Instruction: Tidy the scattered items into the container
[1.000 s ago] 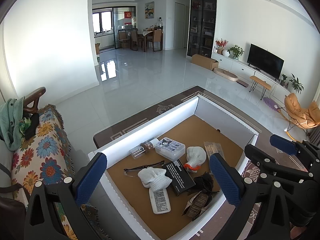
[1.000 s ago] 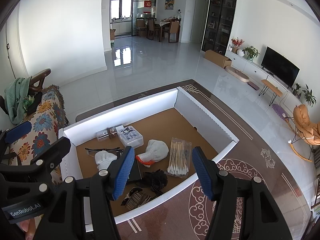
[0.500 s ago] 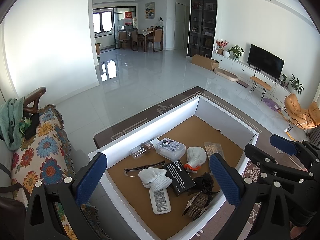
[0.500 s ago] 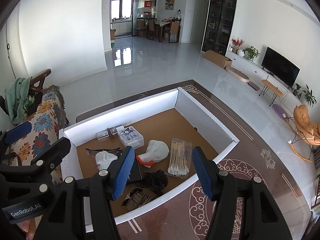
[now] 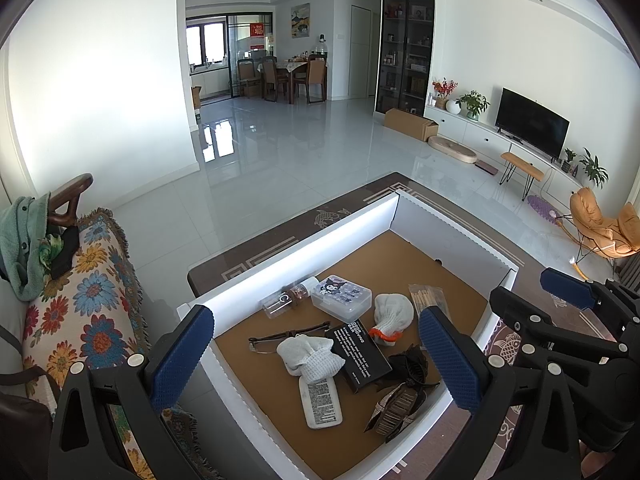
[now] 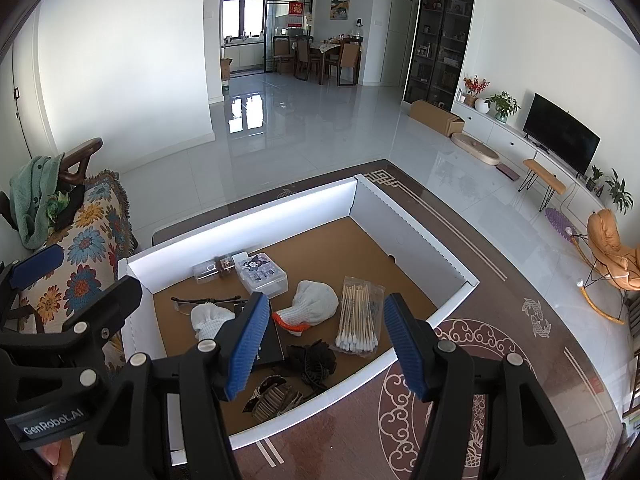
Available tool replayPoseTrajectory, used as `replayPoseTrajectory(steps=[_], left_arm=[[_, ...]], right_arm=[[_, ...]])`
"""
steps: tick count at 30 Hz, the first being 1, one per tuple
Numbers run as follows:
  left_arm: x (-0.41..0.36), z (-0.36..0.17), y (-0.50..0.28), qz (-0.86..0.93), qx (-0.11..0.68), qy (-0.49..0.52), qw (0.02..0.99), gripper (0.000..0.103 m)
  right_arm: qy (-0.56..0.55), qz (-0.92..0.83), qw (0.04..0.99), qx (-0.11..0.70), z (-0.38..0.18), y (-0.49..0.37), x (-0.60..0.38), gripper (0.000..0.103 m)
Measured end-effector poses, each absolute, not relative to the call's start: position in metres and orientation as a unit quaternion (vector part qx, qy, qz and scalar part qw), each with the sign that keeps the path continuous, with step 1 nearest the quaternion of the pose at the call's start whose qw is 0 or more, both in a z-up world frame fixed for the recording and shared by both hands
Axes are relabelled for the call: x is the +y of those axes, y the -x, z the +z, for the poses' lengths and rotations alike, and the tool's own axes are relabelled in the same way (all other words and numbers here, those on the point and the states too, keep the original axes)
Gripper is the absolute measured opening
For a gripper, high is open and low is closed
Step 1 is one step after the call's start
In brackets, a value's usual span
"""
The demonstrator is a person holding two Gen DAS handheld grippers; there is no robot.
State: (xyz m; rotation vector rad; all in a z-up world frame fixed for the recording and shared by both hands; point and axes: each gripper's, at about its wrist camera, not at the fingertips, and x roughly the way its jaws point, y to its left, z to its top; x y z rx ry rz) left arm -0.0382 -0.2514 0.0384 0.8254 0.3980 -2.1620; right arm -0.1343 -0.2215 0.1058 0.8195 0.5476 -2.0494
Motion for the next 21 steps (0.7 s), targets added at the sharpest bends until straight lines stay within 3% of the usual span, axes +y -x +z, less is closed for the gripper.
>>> replayPoseTrajectory(steps=[21], left_arm=[[-0.262, 0.023, 0.046, -0.843, 0.165, -0.338, 0.384, 0.103]], right_arm=[[-0.337, -0.813, 0.418, 0.224, 0.096, 0.141, -0.227, 0.061]])
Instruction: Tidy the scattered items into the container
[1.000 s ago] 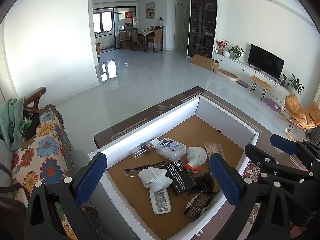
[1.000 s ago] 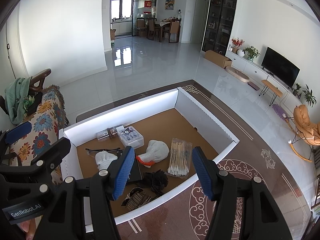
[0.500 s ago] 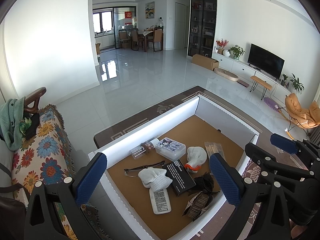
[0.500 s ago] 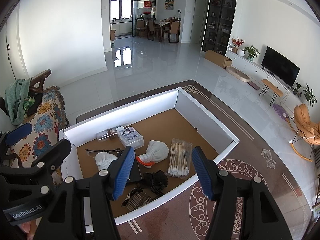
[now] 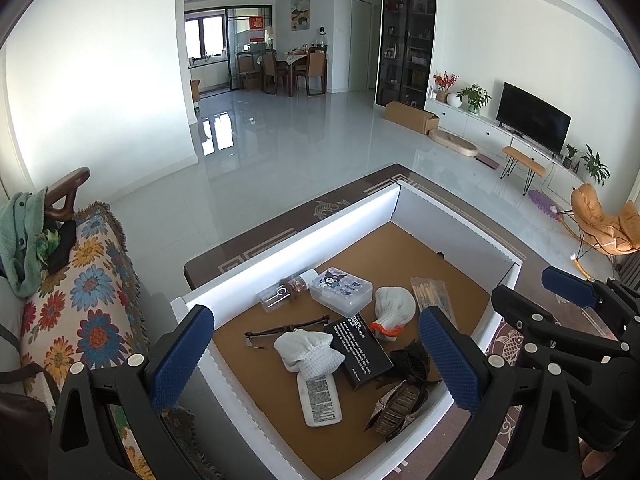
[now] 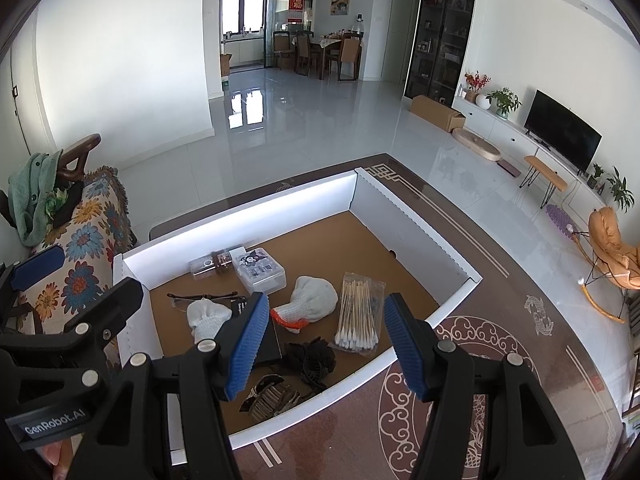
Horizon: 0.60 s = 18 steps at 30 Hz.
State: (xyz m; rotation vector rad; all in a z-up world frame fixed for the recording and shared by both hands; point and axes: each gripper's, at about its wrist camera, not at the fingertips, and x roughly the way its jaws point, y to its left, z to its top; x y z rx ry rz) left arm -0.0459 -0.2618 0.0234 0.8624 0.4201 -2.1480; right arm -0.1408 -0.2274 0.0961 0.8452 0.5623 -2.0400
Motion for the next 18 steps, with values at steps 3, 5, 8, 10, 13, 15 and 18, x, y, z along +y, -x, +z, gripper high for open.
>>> replayPoseTrajectory(steps=[3, 5, 8, 10, 13, 15, 18], left_arm=[[-0.267, 0.012, 0.051, -0.840, 0.166, -0.345, 0.385, 0.103], [-0.270, 0.003, 0.054, -0.839, 0.168, -0.351, 0.380, 0.103], [-0.274, -0.011, 0.058, -0.841, 0.167, -0.359, 0.370, 0.103], [-0.277, -0.020, 0.061, -0.842, 0.166, -0.363, 0.364, 0.103], [-0.284, -0.034, 0.065, -0.840, 0.169, -0.373, 0.356, 0.103], [-0.288, -0.043, 0.067, -0.837, 0.173, -0.381, 0.353, 0.103], [-0.293, -0.052, 0.068, -0.833, 0.178, -0.388, 0.352, 0.103]], right_arm=[[-0.343, -0.811, 0.416, 0.225, 0.087, 0.145, -0.230, 0.061], [-0.349, -0.809, 0.415, 0.228, 0.078, 0.147, -0.233, 0.061], [-0.357, -0.807, 0.410, 0.232, 0.067, 0.152, -0.236, 0.061], [-0.363, -0.804, 0.408, 0.233, 0.058, 0.155, -0.239, 0.061], [-0.369, -0.802, 0.405, 0.240, 0.047, 0.158, -0.246, 0.061], [-0.372, -0.800, 0.402, 0.245, 0.039, 0.160, -0.250, 0.061], [-0.380, -0.797, 0.398, 0.250, 0.029, 0.163, -0.255, 0.061]])
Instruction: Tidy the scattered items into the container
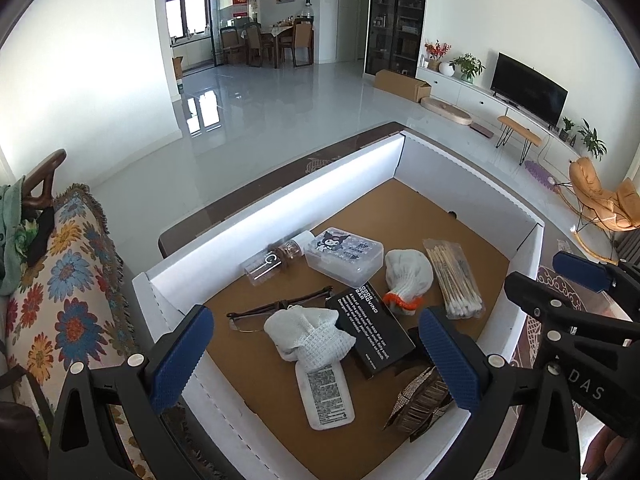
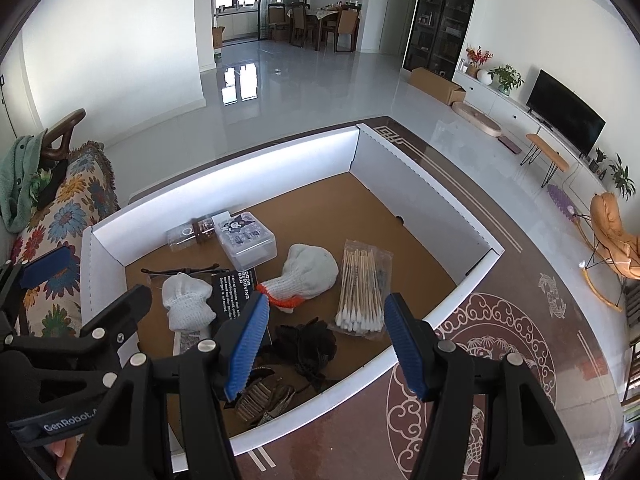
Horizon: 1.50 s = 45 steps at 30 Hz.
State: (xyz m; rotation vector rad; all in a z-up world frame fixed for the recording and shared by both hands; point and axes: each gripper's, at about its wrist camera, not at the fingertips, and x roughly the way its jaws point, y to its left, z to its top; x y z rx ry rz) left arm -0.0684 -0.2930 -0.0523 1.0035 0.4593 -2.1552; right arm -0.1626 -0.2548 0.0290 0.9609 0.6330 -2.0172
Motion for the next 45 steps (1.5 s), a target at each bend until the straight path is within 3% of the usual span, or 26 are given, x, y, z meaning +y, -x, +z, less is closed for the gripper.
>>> replayPoseTrajectory(steps=[45], left_arm=[[-0.302, -0.061, 0.069, -0.831, 0.185, -0.390, 0.351, 0.103]], right_arm=[[-0.393, -0.790, 0.393, 0.259, 0.014, 0.161, -0.268, 0.061]])
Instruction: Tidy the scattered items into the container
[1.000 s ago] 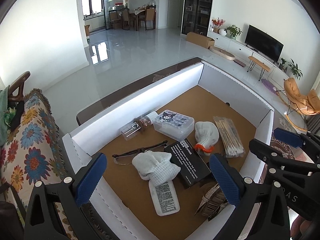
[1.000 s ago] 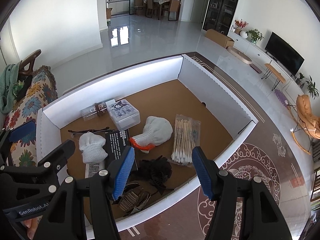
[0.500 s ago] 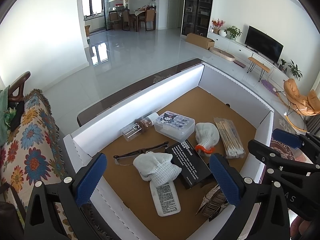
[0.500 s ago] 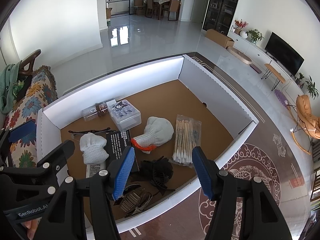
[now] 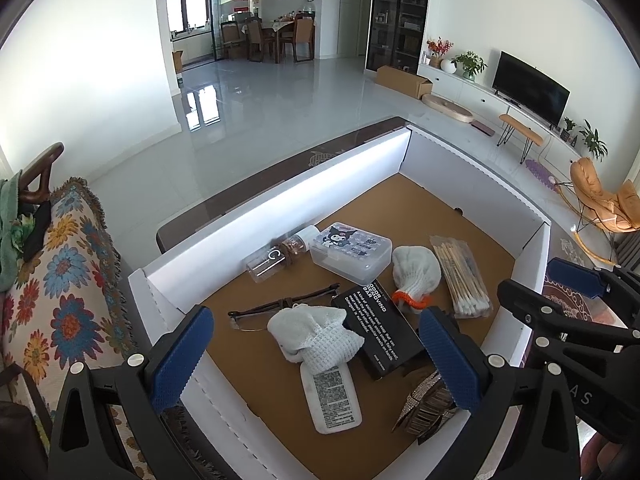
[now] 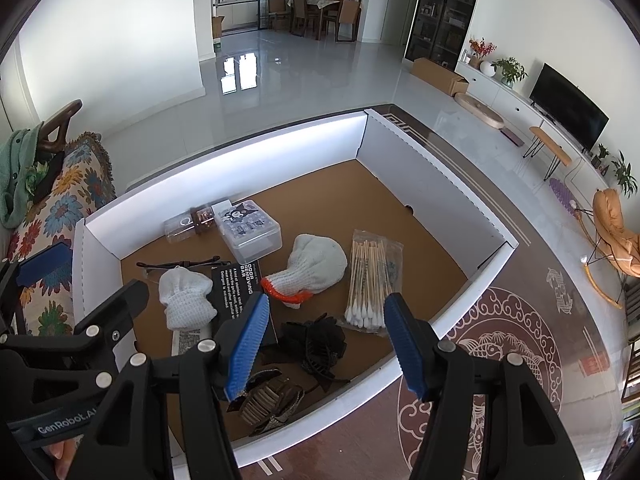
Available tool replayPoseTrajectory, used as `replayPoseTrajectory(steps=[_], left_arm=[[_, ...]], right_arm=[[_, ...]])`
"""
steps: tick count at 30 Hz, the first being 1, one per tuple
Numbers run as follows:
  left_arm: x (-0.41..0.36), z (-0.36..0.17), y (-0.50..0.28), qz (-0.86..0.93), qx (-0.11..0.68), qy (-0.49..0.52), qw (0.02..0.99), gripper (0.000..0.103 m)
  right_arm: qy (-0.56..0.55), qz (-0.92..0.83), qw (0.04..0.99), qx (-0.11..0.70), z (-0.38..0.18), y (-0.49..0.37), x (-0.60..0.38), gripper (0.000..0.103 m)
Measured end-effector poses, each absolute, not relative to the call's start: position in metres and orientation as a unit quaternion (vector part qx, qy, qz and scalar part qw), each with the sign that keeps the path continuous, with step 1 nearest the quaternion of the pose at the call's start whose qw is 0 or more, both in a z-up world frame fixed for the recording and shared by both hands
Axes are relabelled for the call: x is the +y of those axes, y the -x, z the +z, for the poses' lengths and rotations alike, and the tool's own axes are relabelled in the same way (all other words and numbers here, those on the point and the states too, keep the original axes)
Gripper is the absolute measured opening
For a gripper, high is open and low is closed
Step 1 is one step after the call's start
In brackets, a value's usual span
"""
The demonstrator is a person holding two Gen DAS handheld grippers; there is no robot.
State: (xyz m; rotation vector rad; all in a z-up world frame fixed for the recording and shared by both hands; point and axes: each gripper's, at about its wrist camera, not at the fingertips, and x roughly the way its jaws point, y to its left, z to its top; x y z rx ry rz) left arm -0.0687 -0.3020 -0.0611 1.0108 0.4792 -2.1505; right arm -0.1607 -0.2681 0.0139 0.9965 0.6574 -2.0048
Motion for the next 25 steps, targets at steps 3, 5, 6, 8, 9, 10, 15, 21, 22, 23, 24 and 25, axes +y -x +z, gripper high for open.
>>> replayPoseTrajectory(steps=[3, 5, 6, 8, 9, 10, 15, 21, 22, 23, 24, 25], left_arm=[[-0.3028, -0.0619, 0.0692, -0.830, 0.186, -0.391, 0.352, 0.103], [-0.3035, -0.0624, 0.0694, -0.829, 0.187, -0.391, 0.353, 0.103], [-0.3040, -0.0628, 0.0694, -0.829, 0.188, -0.391, 0.353, 0.103], [-0.3049, -0.0637, 0.0694, -0.829, 0.189, -0.391, 0.353, 0.103], [-0.3051, -0.0639, 0.0694, -0.828, 0.189, -0.392, 0.354, 0.103], [-0.3053, -0.0642, 0.0696, -0.828, 0.188, -0.392, 0.354, 0.103], [-0.3065, -0.0661, 0.0719, -0.828, 0.190, -0.394, 0.351, 0.103], [-0.3060, -0.0668, 0.0715, -0.836, 0.191, -0.385, 0.340, 0.103], [-0.3052, -0.0657, 0.0705, -0.839, 0.187, -0.379, 0.341, 0.103], [-0.3049, -0.0649, 0.0694, -0.842, 0.187, -0.373, 0.341, 0.103], [-0.3054, -0.0645, 0.0689, -0.844, 0.189, -0.370, 0.339, 0.103], [-0.3064, -0.0642, 0.0689, -0.844, 0.191, -0.369, 0.340, 0.103]], right_arm=[[-0.393, -0.790, 0.394, 0.258, 0.0141, 0.1613, -0.2678, 0.061], [-0.394, -0.789, 0.395, 0.258, 0.0140, 0.1620, -0.2681, 0.061], [-0.394, -0.789, 0.395, 0.258, 0.0137, 0.1621, -0.2684, 0.061], [-0.394, -0.788, 0.396, 0.258, 0.0136, 0.1622, -0.2694, 0.061], [-0.395, -0.788, 0.396, 0.259, 0.0133, 0.1622, -0.2698, 0.061], [-0.395, -0.788, 0.396, 0.259, 0.0129, 0.1622, -0.2704, 0.061], [-0.396, -0.787, 0.396, 0.259, 0.0115, 0.1628, -0.2710, 0.061], [-0.400, -0.787, 0.395, 0.256, 0.0086, 0.1656, -0.2715, 0.061], [-0.400, -0.786, 0.395, 0.256, 0.0081, 0.1658, -0.2721, 0.061], [-0.401, -0.786, 0.395, 0.257, 0.0075, 0.1659, -0.2726, 0.061], [-0.401, -0.785, 0.395, 0.257, 0.0069, 0.1663, -0.2733, 0.061], [-0.401, -0.785, 0.396, 0.257, 0.0067, 0.1663, -0.2739, 0.061]])
